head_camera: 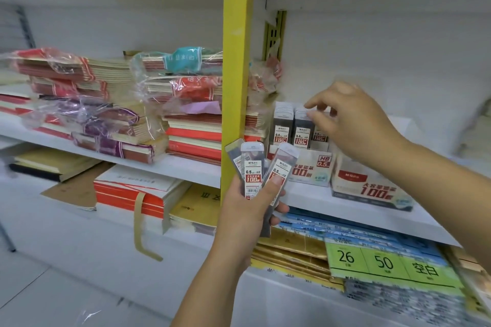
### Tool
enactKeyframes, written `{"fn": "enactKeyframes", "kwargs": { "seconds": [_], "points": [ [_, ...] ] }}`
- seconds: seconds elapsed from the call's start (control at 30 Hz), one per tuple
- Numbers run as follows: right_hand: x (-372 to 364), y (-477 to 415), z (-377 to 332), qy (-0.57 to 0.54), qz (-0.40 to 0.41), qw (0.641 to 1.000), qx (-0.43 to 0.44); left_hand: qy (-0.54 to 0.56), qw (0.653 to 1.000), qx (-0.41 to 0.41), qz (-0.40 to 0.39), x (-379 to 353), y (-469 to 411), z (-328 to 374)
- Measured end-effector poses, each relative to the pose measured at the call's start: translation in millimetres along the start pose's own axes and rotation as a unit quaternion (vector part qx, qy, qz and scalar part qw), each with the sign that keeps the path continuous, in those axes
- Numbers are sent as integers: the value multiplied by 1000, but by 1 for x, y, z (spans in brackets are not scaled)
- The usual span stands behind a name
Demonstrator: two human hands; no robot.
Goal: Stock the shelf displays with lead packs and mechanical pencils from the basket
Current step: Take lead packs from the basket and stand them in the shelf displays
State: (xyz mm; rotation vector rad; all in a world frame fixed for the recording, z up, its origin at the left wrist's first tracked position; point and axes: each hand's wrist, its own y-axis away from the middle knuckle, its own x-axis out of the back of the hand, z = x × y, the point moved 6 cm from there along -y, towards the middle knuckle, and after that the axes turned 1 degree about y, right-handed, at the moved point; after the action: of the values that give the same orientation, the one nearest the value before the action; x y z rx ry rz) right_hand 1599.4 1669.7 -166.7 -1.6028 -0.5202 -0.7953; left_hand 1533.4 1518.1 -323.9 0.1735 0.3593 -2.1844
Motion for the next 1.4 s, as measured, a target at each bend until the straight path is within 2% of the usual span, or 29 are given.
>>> {"fn": "enactKeyframes", "kwargs": {
  "seconds": [0.03,0.1,0.17,0.33,0.43,0.5,0.57,0.63,0.73,0.83,0.97,1.1,1.27,1.33,1.4],
  "points": [
    [2,11,-8,-68,-19,997,-5,-1,1000,-5,-4,-1,0,1],
    [-3,32,-25,-196,-109,974,-27,-2,1000,-14,-14,-4,2,5],
    [-9,45,-31,-235,-157,958,-48,-5,1000,-17,-18,-7,3,6],
    [-5,43,-19,-331,-105,931,-115,0,1000,-14,-28,-13,4,6],
    [17,31,-1,-357,-11,923,-145,2,1000,-11,-26,-13,3,4],
    [36,20,9,-336,58,932,-127,2,1000,-4,-14,-9,1,3],
    [48,10,8,-290,94,950,-71,7,1000,5,-5,-4,-1,2],
    [47,4,0,-220,85,972,-15,13,1000,11,-5,-1,-1,2],
    [30,-2,-9,-96,29,994,35,9,1000,7,-7,1,-1,3],
    [15,-7,-6,-48,-3,998,32,3,1000,-1,-12,1,-1,4],
    [5,-12,5,-52,-11,999,6,0,1000,-7,-11,1,0,7],
    [-9,-15,9,13,-23,999,21,3,1000,-14,-2,4,-1,7],
    [-13,-14,15,34,-26,999,-6,-12,1000,-22,-12,2,0,9],
    [-7,-6,9,43,-9,999,2,-29,999,-29,-19,1,2,10],
    [4,9,-5,2,21,1000,19,-42,998,-41,-29,-1,3,13]
  ]
}}
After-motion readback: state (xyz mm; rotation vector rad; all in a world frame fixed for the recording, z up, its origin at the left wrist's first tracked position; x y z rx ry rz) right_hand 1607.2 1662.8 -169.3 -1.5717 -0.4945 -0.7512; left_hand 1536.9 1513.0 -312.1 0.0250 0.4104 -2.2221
